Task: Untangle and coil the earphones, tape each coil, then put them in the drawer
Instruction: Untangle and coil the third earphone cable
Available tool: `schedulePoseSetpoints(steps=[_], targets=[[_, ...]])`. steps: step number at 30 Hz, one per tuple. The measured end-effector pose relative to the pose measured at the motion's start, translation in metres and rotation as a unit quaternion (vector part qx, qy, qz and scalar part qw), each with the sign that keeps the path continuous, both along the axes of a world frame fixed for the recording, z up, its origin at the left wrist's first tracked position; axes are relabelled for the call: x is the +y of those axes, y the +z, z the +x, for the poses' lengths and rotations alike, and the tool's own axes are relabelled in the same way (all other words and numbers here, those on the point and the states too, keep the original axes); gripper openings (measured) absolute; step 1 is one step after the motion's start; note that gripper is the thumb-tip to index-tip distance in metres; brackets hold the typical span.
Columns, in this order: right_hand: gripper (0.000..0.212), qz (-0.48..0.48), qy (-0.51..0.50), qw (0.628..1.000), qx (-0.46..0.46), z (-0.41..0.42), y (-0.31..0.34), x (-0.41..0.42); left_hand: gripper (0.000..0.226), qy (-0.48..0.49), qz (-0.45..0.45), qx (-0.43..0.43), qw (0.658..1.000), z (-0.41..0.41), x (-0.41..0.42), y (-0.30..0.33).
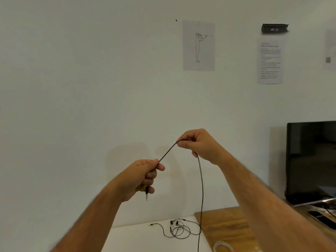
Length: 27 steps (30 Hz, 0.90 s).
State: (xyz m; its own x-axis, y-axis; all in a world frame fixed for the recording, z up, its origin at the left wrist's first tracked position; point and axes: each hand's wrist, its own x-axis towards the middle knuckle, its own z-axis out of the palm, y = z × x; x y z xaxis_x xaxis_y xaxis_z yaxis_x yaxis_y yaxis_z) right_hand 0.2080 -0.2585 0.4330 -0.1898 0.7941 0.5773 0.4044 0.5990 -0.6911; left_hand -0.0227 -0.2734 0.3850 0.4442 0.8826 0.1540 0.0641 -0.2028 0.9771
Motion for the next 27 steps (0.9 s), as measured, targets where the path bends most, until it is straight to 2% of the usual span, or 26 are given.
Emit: schedulePoseSetpoints(steps=[5,8,12,16,23,27], targets=[[0.003,-0.052,0.029,0.998,-0.025,0.007,-0.001,0.003,0.033,0.025,0.021,0.027,0.999,0.000,0.004,-0.007],[0.005,-0.089,0.062,0.994,-0.005,0.005,-0.003,0.003,0.033,0.022,0.029,0.017,0.999,0.002,0.004,-0.003],[0.017,-0.153,0.144,0.977,-0.021,-0.002,-0.005,-0.001,0.035,0.053,0.054,0.014,0.997,0.008,0.005,0.003],[0.006,-0.092,0.098,0.989,-0.061,-0.014,-0.003,-0.001,0.035,0.060,0.055,0.011,0.997,0.011,0.006,0.004],[0.008,-0.030,0.046,0.998,-0.016,-0.019,-0.004,0.002,0.037,0.026,0.017,0.008,0.999,0.012,0.000,-0.005],[0.007,-0.017,0.036,0.999,-0.011,-0.020,-0.007,0.003,0.037,0.000,-0.020,-0.023,1.000,0.012,-0.001,-0.010]])
